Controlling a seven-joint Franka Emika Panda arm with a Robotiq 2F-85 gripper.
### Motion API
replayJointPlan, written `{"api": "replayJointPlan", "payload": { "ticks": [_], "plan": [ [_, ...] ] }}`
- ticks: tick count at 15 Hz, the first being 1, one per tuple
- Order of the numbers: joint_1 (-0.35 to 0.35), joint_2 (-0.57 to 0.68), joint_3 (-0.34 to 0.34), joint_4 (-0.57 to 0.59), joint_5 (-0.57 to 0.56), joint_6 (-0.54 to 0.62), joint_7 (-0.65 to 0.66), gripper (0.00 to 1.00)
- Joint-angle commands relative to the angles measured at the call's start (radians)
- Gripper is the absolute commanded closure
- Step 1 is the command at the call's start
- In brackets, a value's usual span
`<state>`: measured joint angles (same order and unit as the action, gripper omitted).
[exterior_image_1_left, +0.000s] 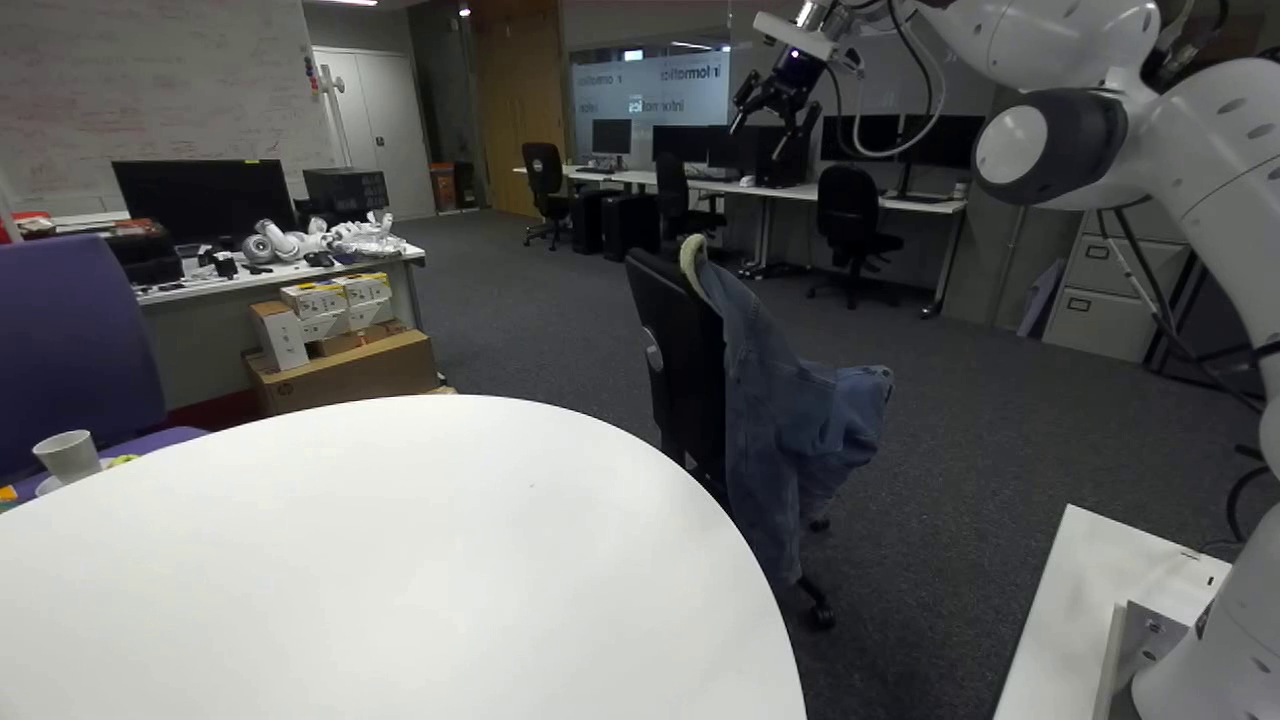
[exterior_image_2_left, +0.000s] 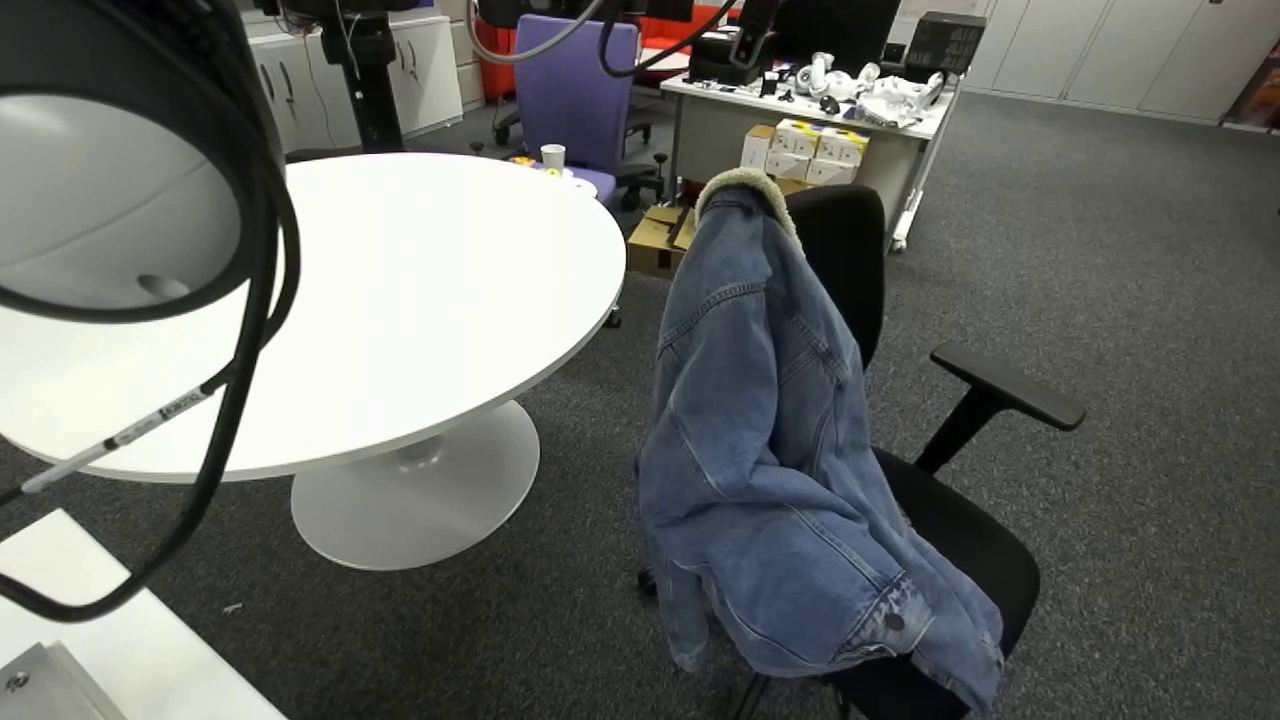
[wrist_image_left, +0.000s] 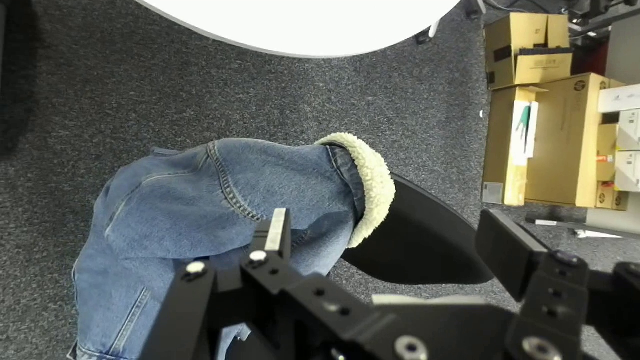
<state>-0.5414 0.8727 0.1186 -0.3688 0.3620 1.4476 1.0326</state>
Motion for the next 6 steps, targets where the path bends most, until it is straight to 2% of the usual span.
{"api": "replayJointPlan", "payload": {
  "ticks": [1, 6],
  "plan": [
    [0.004, -0.019, -0.014, -0.031, 0.006, 0.012, -0.008, 0.00],
    [0.008, -0.019, -0.020, -0.032, 0.003, 0.012, -0.011, 0.00]
  ]
}}
